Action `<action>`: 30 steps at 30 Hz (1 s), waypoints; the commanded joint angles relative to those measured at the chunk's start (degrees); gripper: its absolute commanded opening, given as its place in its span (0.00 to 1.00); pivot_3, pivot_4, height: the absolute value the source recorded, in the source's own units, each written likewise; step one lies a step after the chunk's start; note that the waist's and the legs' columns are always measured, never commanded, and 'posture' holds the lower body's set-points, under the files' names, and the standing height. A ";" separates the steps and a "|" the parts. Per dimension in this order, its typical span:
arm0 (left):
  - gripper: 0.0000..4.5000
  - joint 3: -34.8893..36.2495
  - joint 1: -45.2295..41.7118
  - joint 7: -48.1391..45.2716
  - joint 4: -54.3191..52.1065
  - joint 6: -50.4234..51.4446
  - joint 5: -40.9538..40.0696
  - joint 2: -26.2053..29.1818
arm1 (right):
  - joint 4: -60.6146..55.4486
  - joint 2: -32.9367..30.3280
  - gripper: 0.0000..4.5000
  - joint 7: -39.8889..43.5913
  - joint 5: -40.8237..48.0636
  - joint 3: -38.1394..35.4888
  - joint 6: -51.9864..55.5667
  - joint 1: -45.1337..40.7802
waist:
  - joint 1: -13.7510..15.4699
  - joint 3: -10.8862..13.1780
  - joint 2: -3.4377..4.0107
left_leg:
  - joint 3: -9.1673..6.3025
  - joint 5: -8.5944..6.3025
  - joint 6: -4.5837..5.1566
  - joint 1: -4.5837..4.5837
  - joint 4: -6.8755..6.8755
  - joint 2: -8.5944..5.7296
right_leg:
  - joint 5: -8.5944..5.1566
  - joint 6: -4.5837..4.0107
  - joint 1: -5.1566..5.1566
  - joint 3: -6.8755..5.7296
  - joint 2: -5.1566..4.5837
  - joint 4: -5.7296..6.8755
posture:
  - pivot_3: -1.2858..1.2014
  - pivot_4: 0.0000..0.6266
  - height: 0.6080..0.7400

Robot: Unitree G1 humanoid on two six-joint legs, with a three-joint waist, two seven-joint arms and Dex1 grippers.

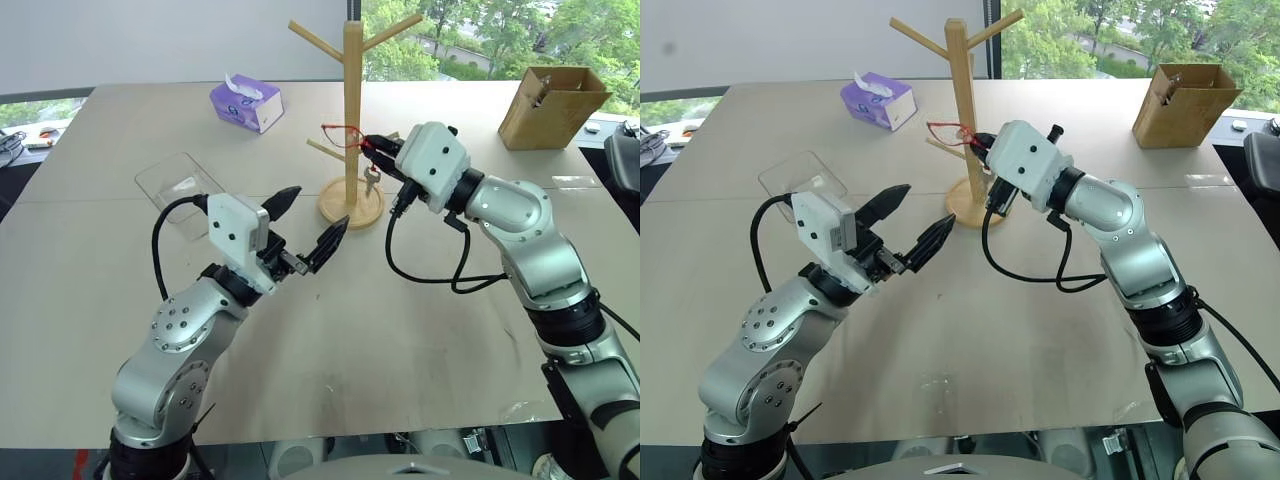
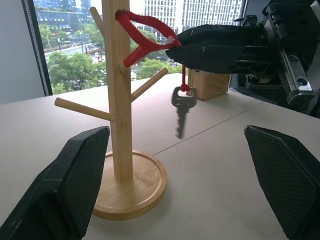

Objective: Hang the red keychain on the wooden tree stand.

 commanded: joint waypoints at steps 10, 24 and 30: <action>1.00 2.63 -4.58 1.14 -1.99 0.43 -2.20 0.00 | 0.56 0.71 0.01 -1.05 -3.64 -1.37 0.15 -0.12 | -0.04 0.00 0.00 | 0.00 0.00 0.00 0.00 0.01 0.00 | 0.00 0.00 0.00 0.00 0.00 0.02 | 0.52 0.24 1.00; 1.00 2.24 -4.48 1.95 -1.94 0.43 -2.38 -0.38 | 6.93 4.75 0.01 -3.94 -6.79 -1.71 -0.32 -1.80 | -0.05 0.00 0.00 | 0.02 0.01 -0.01 0.01 0.02 -0.01 | 0.00 -0.01 0.00 0.01 0.01 0.04 | 0.52 0.24 1.00; 1.00 1.71 -4.53 2.16 -1.71 0.29 -1.93 -0.85 | 9.57 6.41 0.22 -5.41 -6.94 -2.57 -1.04 -2.31 | -0.05 0.00 0.00 | 0.02 0.01 -0.02 0.01 0.02 0.00 | 0.01 -0.01 0.00 0.01 0.01 0.04 | 0.52 0.24 1.00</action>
